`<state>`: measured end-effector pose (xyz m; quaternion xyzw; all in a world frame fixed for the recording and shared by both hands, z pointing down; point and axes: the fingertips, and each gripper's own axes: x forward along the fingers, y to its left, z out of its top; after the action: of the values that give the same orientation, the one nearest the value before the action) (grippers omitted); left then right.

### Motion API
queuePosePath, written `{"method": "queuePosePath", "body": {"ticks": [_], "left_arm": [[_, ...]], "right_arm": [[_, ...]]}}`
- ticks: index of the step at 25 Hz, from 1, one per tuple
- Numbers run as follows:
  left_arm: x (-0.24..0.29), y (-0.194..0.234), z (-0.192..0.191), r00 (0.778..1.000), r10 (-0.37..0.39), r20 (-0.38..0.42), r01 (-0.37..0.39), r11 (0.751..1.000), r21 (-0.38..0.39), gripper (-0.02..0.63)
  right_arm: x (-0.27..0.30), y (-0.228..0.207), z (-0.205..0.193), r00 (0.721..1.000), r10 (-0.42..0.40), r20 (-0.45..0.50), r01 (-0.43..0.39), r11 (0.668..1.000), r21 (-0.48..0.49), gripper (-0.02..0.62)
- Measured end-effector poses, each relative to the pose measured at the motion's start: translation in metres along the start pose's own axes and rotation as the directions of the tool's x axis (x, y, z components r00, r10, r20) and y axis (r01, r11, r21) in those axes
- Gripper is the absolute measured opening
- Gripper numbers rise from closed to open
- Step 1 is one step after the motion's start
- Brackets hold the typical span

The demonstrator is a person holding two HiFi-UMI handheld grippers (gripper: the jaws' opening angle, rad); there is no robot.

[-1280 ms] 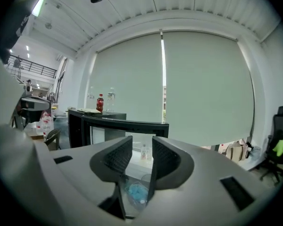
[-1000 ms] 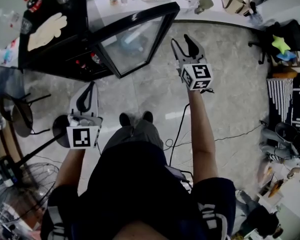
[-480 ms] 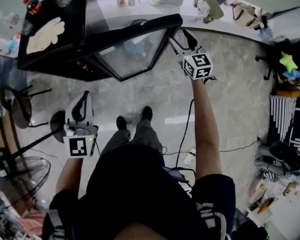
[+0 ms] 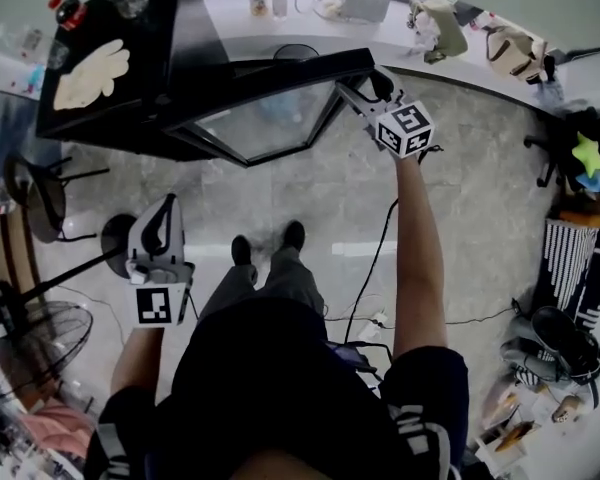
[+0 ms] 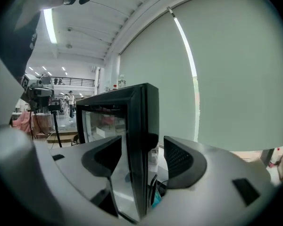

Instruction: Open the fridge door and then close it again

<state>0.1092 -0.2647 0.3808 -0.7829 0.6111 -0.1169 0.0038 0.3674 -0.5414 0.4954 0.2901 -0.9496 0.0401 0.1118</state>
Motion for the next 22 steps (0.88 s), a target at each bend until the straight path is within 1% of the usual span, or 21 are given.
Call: {"method": "queuePosePath", "body": {"ticks": [4,5,8,14,22], "left_arm": [[0.003,0.003,0.002,1.0,0.019,-0.002,-0.019,1.0,0.001,0.023],[0.004,0.003,0.002,1.0,0.021,-0.003,-0.021,1.0,0.002,0.023],[0.005,0.005,0.0,1.0,0.025,-0.012,-0.025,1.0,0.005,0.023],[0.004,0.004,-0.003,1.0,0.014,-0.01,-0.014,1.0,0.01,0.023],[-0.004,0.002,0.0,1.0,-0.019,0.002,0.019,1.0,0.011,0.023]], "right_arm": [[0.007,0.003,-0.001,0.996,0.087,0.017,-0.087,0.996,-0.003,0.28],[0.007,0.003,-0.001,0.995,0.101,0.02,-0.101,0.995,-0.002,0.264],[0.008,0.003,-0.001,0.992,0.124,0.024,-0.125,0.992,0.004,0.249],[0.002,0.007,-0.003,0.995,0.097,0.022,-0.097,0.995,0.015,0.245],[-0.026,0.026,-0.008,0.999,0.043,0.005,-0.044,0.999,0.022,0.232]]}}
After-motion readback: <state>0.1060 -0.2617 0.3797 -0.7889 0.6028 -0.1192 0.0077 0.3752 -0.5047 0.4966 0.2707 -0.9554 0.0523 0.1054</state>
